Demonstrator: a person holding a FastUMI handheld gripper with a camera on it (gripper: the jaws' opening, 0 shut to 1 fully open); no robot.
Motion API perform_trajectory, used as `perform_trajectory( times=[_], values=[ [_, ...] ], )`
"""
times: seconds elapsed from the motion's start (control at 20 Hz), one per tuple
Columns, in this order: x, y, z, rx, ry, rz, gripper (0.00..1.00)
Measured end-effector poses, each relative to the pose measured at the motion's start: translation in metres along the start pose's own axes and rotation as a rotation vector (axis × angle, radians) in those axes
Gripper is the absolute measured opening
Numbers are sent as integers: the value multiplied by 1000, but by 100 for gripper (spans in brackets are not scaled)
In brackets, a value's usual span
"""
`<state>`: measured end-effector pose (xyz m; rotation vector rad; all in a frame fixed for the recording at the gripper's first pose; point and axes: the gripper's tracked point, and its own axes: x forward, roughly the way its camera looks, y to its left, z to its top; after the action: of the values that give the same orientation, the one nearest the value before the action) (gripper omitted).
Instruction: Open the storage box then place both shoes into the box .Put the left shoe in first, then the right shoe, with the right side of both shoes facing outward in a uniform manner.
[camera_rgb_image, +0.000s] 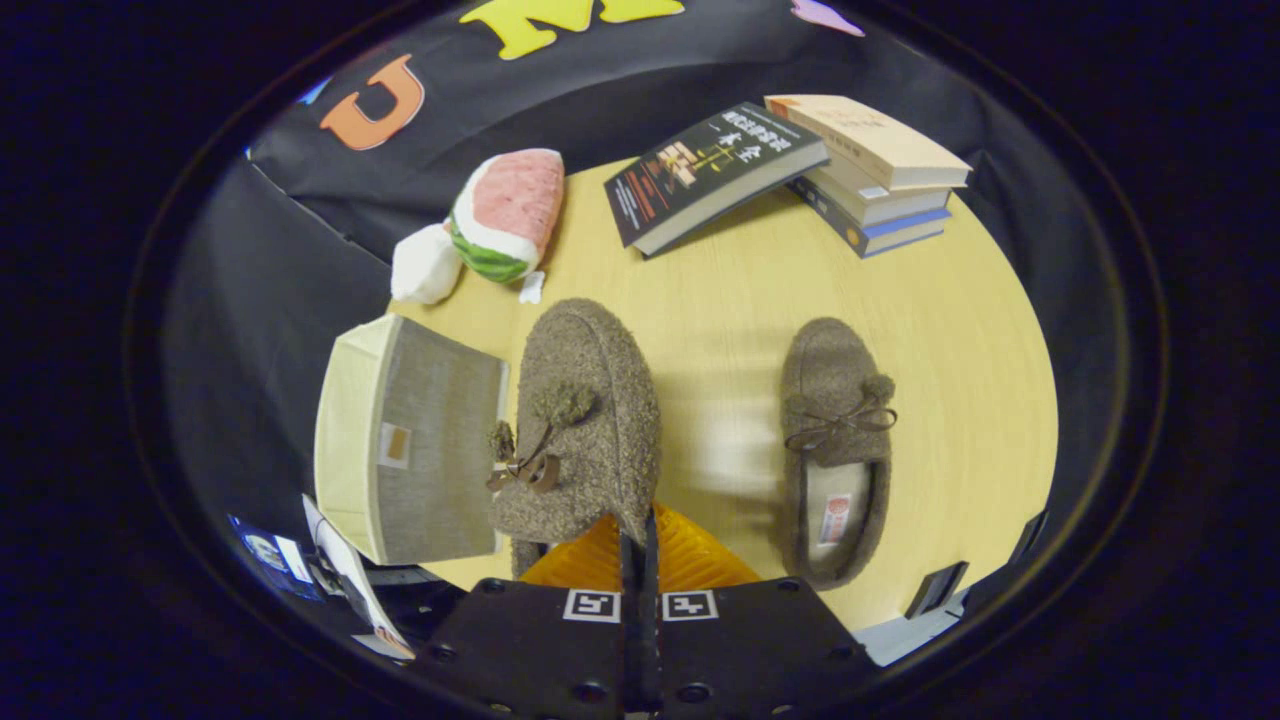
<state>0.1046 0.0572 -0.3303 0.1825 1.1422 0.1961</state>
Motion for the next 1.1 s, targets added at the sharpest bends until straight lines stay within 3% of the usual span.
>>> perform_trajectory(
  times=[0.4,0.7,1.1],
  values=[
    [-43,137,20,-58,-42,142,1],
    [-7,237,6,-111,22,181,1],
    [88,281,-11,-14,111,34,1]
  ],
)
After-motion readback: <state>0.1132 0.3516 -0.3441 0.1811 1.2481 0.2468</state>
